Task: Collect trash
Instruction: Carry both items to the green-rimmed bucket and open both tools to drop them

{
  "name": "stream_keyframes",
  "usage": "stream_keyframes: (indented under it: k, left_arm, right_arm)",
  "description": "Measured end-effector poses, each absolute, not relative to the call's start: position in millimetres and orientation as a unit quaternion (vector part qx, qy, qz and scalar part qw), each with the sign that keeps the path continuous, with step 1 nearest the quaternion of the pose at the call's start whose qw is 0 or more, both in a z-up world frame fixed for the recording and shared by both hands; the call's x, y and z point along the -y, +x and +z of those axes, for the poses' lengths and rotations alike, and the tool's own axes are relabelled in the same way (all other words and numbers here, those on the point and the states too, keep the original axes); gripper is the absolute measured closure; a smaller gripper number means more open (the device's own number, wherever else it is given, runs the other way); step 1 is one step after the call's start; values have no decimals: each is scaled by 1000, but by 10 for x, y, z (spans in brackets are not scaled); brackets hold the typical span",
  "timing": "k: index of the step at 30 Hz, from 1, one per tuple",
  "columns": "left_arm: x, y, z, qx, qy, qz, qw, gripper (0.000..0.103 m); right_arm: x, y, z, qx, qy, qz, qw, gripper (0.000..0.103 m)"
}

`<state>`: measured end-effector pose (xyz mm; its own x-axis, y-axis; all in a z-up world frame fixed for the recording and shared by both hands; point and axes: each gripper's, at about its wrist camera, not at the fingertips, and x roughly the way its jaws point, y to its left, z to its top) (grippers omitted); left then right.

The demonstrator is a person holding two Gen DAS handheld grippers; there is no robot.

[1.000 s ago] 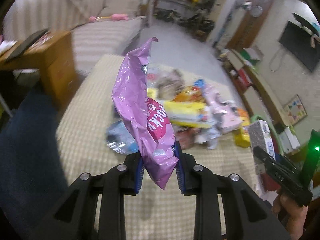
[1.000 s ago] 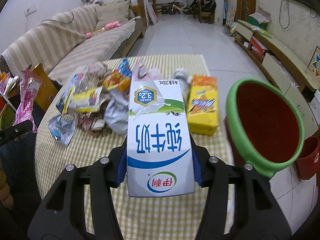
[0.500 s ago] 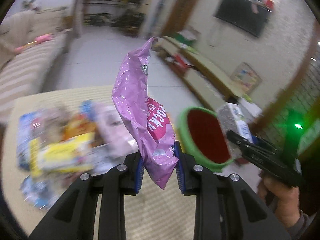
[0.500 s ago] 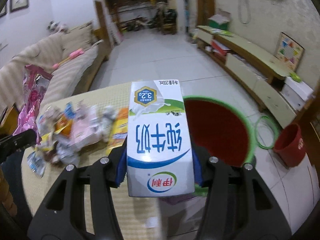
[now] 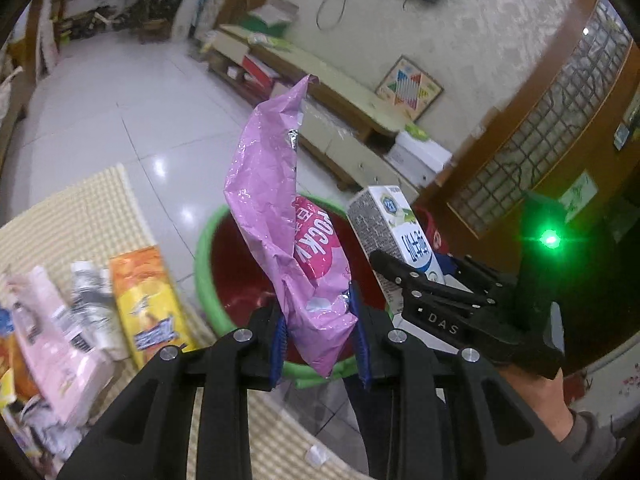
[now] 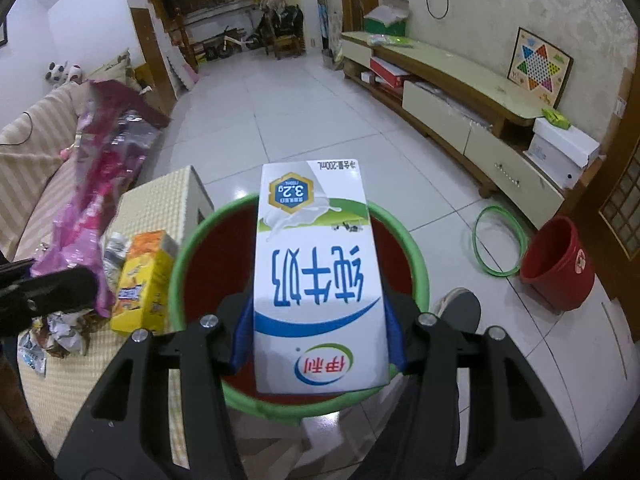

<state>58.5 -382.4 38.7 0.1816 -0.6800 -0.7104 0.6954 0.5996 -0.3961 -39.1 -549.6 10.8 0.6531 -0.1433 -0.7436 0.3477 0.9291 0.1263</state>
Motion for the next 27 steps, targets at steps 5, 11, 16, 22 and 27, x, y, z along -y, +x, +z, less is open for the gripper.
stream_keyframes:
  k: [5, 11, 16, 22, 27]
  left_arm:
    - [4077, 778, 162, -494, 12, -443, 748, 76]
    - [4190, 974, 2, -516, 6, -433, 739, 70]
    - [4183, 1114, -93, -530, -3, -430, 731, 53]
    - [3996, 1155, -76, -524, -29, -425, 737, 24]
    - [3789, 1119, 6, -514, -41, -408, 753, 13]
  right_arm:
    - [5571, -310, -29, -409, 132, -134, 893, 52]
    - [5586, -236, -134, -420, 138, -130, 887, 52]
    - [5545, -213, -119, -421, 134, -130, 887, 47]
    - [5490, -247, -21, -407, 120, -141, 894, 13]
    - [5427, -300, 98, -398, 108, -144, 900, 6]
